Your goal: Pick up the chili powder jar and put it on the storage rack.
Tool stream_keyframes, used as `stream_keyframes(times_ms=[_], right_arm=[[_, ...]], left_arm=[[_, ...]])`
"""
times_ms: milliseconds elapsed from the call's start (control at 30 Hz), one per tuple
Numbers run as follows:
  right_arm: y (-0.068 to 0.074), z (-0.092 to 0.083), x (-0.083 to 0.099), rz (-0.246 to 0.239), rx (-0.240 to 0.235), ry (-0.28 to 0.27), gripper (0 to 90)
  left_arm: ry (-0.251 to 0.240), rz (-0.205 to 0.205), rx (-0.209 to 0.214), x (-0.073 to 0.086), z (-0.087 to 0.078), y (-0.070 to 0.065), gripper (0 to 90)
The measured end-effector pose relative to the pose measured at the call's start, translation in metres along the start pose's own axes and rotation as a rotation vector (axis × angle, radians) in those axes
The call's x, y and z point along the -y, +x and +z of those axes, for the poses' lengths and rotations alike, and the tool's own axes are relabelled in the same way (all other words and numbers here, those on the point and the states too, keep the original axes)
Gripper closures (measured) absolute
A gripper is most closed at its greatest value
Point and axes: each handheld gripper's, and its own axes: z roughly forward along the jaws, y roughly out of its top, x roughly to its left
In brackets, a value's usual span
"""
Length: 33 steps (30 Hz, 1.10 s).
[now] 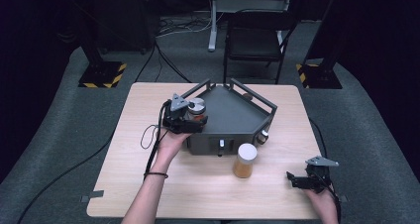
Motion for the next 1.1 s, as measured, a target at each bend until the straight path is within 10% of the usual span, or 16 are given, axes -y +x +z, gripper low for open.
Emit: stream_keyframes(times_ms=[1100], right_arm=[[0.000,0.001,-0.001,-0.001,0.002,-0.001,1.9]], left_arm=[[-0.057,0.017,-0.016,0.033,-0.058,-0.009,0.2]])
